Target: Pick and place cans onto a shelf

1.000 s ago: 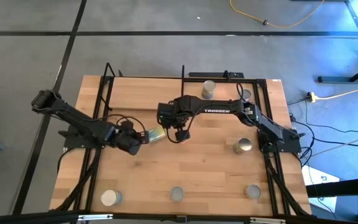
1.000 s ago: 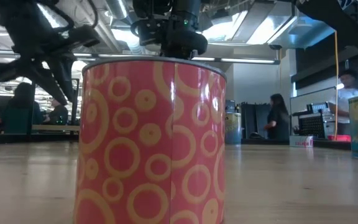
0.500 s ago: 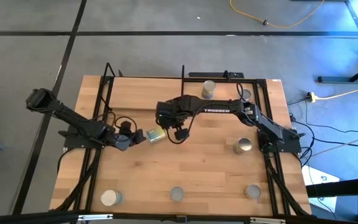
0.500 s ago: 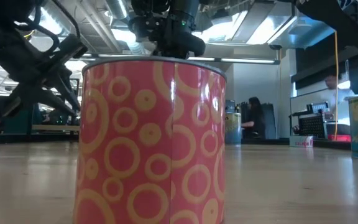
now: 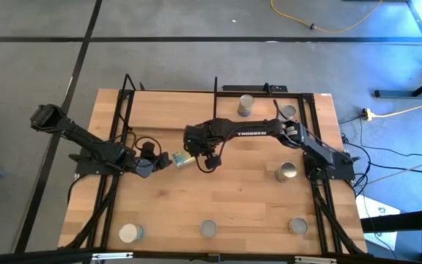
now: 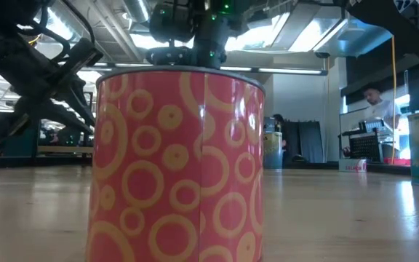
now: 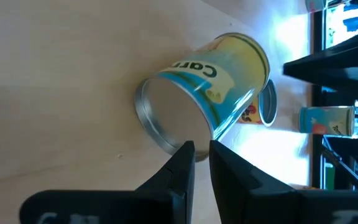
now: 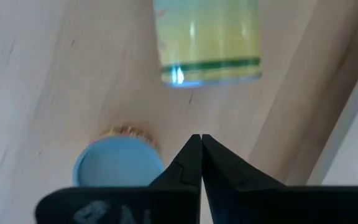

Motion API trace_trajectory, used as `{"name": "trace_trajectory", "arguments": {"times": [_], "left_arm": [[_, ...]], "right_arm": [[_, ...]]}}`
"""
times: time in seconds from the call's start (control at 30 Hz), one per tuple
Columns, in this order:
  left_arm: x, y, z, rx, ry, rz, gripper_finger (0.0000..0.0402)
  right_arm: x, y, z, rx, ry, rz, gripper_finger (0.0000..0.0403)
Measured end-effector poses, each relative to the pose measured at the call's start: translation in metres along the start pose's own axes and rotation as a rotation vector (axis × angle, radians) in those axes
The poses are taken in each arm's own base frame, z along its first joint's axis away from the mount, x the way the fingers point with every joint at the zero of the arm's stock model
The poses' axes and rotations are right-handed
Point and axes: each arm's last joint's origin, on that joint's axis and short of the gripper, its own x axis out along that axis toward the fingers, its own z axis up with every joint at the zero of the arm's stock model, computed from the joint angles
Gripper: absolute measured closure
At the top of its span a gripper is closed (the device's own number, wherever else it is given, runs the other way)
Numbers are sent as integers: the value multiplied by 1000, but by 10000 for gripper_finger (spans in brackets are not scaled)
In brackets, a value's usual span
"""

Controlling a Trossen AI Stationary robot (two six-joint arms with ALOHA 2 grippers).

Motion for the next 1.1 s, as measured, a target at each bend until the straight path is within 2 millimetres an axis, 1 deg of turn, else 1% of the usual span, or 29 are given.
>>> {"name": "trace_trajectory", "arguments": {"times": [0.1,0.17,0.33,0.47,1.1], "left_arm": [[0,0,0,0,-4,-1,359],[0,0,0,0,-6,-2,359],[1,0,2,-5,-14,0,359],[2,-1,4,-10,-25,-1,359],[3,-2,5,-16,-30,-2,359]], "right_arm": [[9,2,-4,-1,12,6,391],[11,2,-3,0,1,1,391],[12,1,1,2,-48,-12,391],[12,1,4,5,-103,42,397],[11,2,11,0,-169,41,394]]}}
